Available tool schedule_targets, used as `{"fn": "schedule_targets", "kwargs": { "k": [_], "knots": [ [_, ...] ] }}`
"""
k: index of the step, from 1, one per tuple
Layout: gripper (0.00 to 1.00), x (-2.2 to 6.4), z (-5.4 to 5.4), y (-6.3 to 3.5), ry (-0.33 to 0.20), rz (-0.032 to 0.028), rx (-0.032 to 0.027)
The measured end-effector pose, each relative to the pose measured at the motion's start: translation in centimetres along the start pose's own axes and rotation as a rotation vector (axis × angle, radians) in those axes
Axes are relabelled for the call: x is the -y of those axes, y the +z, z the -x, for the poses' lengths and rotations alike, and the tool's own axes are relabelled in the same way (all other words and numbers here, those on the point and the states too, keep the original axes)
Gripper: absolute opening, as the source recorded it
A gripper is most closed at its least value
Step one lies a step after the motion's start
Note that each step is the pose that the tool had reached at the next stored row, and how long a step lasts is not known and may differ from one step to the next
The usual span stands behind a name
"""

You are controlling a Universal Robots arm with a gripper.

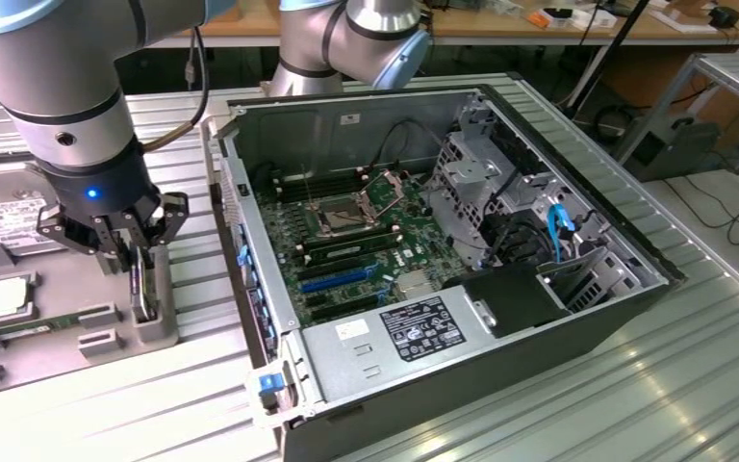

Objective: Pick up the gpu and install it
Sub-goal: 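Pick up the gpu and move the gpu toward the slot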

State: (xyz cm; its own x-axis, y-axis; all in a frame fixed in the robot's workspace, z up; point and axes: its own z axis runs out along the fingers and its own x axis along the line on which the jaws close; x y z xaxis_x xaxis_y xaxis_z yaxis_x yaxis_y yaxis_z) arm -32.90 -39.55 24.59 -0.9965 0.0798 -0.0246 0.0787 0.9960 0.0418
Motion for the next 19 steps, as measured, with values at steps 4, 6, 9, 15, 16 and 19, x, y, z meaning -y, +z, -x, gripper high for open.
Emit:
{"fn": "schedule_targets", "kwargs": {
  "k": [4, 6, 9, 15, 16, 19],
  "knots": [
    [0.27, 0.0, 0.0, 0.0, 0.0, 0.0, 0.0],
    [0.27, 0.0, 0.0, 0.0, 0.0, 0.0, 0.0],
    [0.27, 0.0, 0.0, 0.0, 0.0, 0.0, 0.0],
    [0.27, -0.02, 0.0, -0.37, 0.0, 0.0, -0.0009],
    [0.27, -0.03, 0.0, -0.61, 0.0, -0.0002, -0.0018],
    [0.27, -0.05, 0.0, -1.1, 0.0, -0.0002, -0.003]
  ]
}}
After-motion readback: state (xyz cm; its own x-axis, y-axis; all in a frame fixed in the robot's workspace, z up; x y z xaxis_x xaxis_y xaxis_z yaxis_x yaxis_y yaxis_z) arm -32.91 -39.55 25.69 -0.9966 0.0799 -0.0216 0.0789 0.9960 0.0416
